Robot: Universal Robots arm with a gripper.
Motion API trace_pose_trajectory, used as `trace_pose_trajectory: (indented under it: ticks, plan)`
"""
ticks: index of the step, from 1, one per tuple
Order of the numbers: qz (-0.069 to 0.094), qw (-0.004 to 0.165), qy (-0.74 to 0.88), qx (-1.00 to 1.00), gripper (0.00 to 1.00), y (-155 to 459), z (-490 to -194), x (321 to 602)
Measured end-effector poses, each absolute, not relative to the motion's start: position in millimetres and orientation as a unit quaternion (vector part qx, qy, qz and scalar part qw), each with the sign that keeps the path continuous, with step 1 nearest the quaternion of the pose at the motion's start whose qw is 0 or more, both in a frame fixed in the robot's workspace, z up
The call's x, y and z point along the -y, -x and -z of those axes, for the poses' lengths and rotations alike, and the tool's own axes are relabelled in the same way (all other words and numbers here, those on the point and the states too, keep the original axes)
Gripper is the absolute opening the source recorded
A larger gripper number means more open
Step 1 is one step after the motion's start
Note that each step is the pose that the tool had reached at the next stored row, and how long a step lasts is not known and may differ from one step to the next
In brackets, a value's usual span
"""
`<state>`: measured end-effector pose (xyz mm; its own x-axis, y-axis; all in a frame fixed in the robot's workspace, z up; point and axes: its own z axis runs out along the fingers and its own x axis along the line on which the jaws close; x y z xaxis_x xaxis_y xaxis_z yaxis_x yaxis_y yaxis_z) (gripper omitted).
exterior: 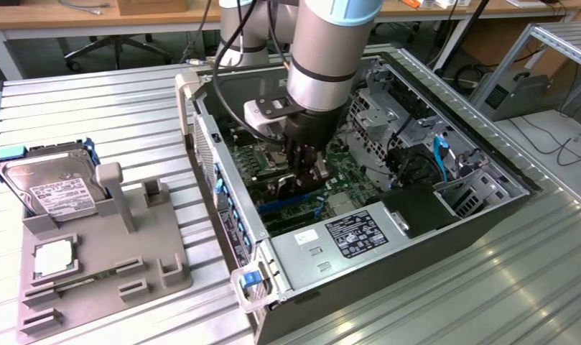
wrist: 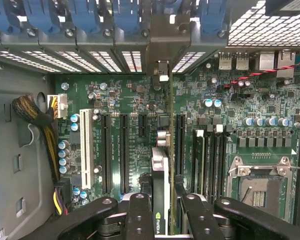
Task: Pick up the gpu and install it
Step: 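Insert the gpu into the slot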
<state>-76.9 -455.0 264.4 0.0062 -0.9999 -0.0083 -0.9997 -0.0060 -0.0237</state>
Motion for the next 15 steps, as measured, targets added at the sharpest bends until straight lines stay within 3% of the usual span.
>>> trace_pose_trajectory:
  ticks: [15]
  plan:
    - [0.007, 0.011, 0.709, -0.705, 0.27, 77.9, -265.1, 455.0]
